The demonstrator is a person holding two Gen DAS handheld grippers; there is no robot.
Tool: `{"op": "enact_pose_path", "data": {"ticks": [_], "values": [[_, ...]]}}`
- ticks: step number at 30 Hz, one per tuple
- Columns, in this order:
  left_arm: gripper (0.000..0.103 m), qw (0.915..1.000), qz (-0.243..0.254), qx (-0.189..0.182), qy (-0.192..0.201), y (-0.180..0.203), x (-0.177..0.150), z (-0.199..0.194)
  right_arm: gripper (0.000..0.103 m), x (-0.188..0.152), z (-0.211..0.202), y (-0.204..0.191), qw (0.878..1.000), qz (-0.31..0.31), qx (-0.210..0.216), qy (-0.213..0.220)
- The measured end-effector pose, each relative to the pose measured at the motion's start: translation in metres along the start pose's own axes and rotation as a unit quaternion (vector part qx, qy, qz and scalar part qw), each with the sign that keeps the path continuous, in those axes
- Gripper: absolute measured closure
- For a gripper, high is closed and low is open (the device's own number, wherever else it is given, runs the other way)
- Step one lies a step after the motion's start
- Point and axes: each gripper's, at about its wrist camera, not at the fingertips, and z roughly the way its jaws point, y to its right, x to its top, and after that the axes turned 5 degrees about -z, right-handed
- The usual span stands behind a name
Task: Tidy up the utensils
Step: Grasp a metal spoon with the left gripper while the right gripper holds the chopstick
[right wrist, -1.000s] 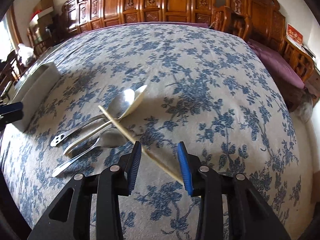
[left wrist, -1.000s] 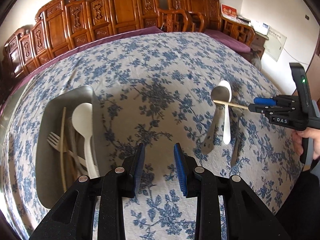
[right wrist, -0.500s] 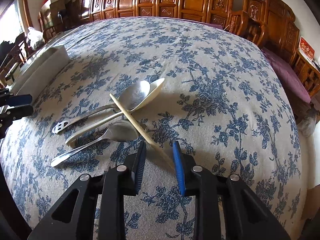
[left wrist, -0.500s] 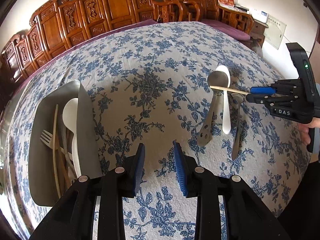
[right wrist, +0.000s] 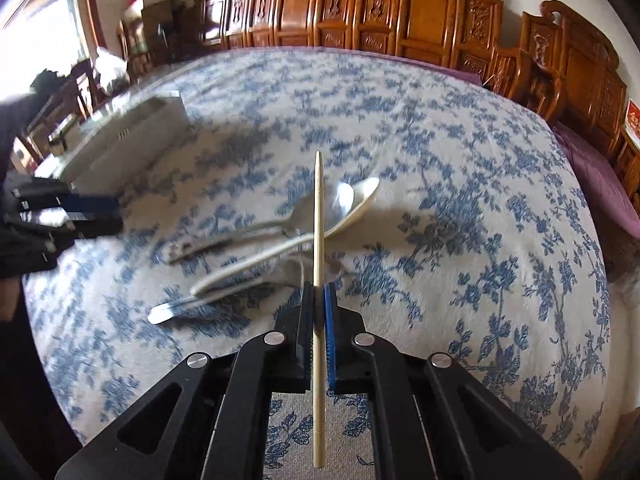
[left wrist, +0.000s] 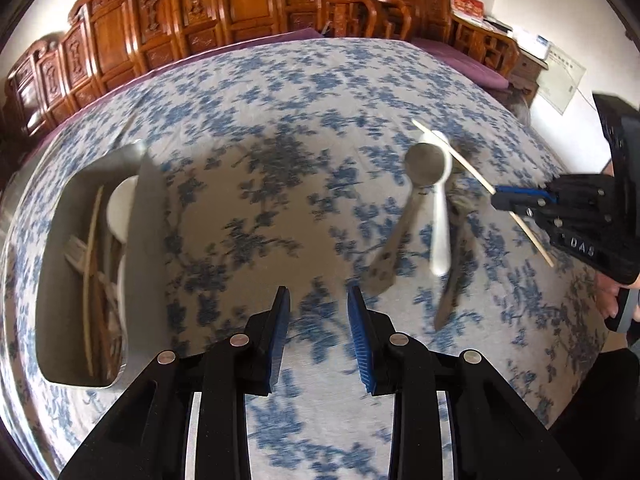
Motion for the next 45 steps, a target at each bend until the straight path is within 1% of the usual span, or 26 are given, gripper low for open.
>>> {"op": "enact_pose_path", "data": {"ticks": [3, 5, 9, 13, 16, 17, 19, 20, 24, 29, 34, 36, 37, 39, 45], "values": [[0.075, 0.9997, 0.021, -0.01, 0.003, 0.019, 0.006, 0.002, 0.097, 0.002, -0.012, 0.008, 1.0, 0.015, -0.011, 0.02], [0.075, 0.9993, 0.033, -0.017, 0.004, 0.032, 0.012, 0.005, 0.097, 0.002, -0.016, 0.014, 0.999, 0.025, -0.022, 0.025], [0.075, 0.9975, 0.064, -0.03, 0.005, 0.062, 0.023, 0.015, 0.097, -0.003, -0.019, 0.029, 0.998, 0.047, -0.043, 0.022], [0.075, 0.9954, 0.087, -0.039, 0.0, 0.087, 0.031, 0.028, 0.097, -0.007, -0.016, 0.041, 0.996, 0.067, -0.053, 0.013], [0.075, 0.9941, 0.1, -0.041, -0.006, 0.101, 0.034, 0.038, 0.097, -0.01, -0.016, 0.047, 0.995, 0.077, -0.054, 0.014], [0.076, 0.9938, 0.104, -0.039, -0.007, 0.105, 0.035, 0.04, 0.097, -0.01, -0.017, 0.049, 0.995, 0.081, -0.054, 0.015], [0.082, 0.993, 0.111, -0.038, -0.01, 0.111, 0.037, 0.044, 0.097, -0.01, -0.017, 0.051, 0.995, 0.086, -0.053, 0.018], [0.083, 0.9925, 0.116, -0.036, -0.011, 0.114, 0.037, 0.046, 0.097, -0.01, -0.018, 0.051, 0.995, 0.087, -0.053, 0.018], [0.085, 0.9916, 0.124, -0.029, -0.02, 0.119, 0.037, 0.054, 0.097, -0.009, -0.018, 0.052, 0.994, 0.089, -0.055, 0.02], [0.086, 0.9909, 0.13, -0.012, -0.031, 0.123, 0.036, 0.063, 0.097, -0.007, -0.019, 0.052, 0.994, 0.089, -0.053, 0.025], [0.086, 0.9905, 0.134, -0.01, -0.028, 0.123, 0.037, 0.065, 0.097, -0.005, -0.018, 0.05, 0.995, 0.087, -0.052, 0.024], [0.096, 0.9896, 0.14, -0.011, -0.027, 0.124, 0.036, 0.065, 0.097, -0.005, -0.018, 0.05, 0.995, 0.086, -0.051, 0.024], [0.098, 0.989, 0.145, -0.009, -0.026, 0.125, 0.036, 0.066, 0.097, -0.005, -0.018, 0.05, 0.995, 0.086, -0.052, 0.024], [0.098, 0.9888, 0.148, -0.002, -0.021, 0.126, 0.035, 0.065, 0.097, -0.005, -0.018, 0.05, 0.994, 0.09, -0.052, 0.024], [0.099, 0.99, 0.141, -0.006, 0.0, 0.119, 0.035, 0.046, 0.097, -0.001, -0.018, 0.047, 0.993, 0.098, -0.058, 0.024]]}}
